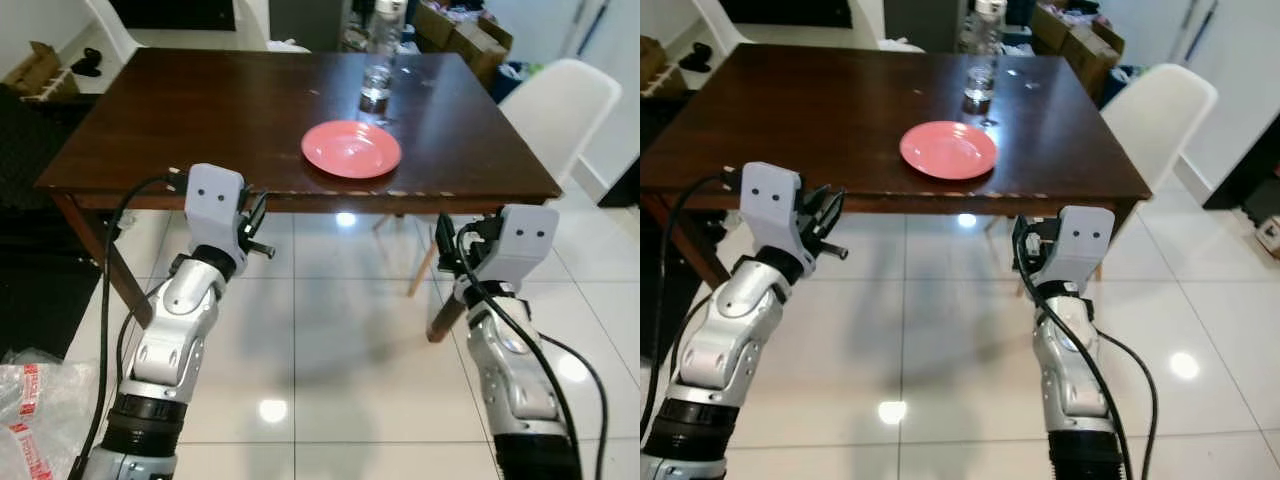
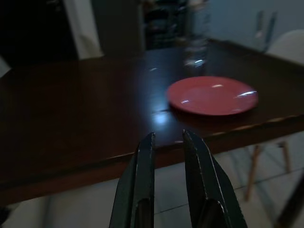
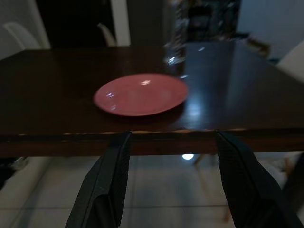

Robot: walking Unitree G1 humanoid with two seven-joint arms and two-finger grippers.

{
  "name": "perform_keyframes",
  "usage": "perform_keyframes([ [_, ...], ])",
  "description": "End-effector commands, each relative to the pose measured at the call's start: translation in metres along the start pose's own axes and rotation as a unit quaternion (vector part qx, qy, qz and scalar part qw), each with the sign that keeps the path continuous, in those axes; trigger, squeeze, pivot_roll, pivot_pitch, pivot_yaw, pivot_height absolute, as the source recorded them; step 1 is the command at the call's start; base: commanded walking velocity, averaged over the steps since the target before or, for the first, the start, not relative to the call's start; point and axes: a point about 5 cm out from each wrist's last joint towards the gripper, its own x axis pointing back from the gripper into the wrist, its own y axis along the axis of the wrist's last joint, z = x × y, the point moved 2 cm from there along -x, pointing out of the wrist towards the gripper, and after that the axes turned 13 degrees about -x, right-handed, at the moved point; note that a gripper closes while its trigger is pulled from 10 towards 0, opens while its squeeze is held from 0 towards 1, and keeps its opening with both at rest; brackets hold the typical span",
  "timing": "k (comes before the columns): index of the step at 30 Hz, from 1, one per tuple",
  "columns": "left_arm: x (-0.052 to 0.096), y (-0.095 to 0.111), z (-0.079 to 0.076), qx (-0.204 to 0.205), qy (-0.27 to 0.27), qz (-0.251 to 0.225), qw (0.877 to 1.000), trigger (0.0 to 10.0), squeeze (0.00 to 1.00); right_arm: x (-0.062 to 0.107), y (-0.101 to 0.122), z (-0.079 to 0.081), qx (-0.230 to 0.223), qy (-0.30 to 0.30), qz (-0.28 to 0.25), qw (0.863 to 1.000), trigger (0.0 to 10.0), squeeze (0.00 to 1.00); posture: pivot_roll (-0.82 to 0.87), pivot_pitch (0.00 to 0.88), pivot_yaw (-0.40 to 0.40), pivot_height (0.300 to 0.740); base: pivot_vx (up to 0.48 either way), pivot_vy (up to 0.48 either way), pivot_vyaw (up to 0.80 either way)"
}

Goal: Setting the table

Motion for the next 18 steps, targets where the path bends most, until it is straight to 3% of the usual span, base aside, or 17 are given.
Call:
perform_keyframes([
  [1, 0.001, -0.001, -0.005, 0.002, -0.007, 0.003, 1.0, 10.0, 0.0, 0.002, -0.001, -0.008, 0.0, -0.014, 0.006, 1.0, 10.0, 0.0, -0.05, 0.055, 0.063, 0.74, 0.472, 0.0, 0.0],
  [18, 0.003, 0.0, -0.016, 0.009, -0.022, 0.003, 1.0, 10.0, 0.0, 0.005, -0.003, -0.016, 0.001, -0.038, 0.019, 0.999, 10.0, 0.0, -0.06, 0.055, 0.066, 0.74, 0.471, 0.0, -0.04],
])
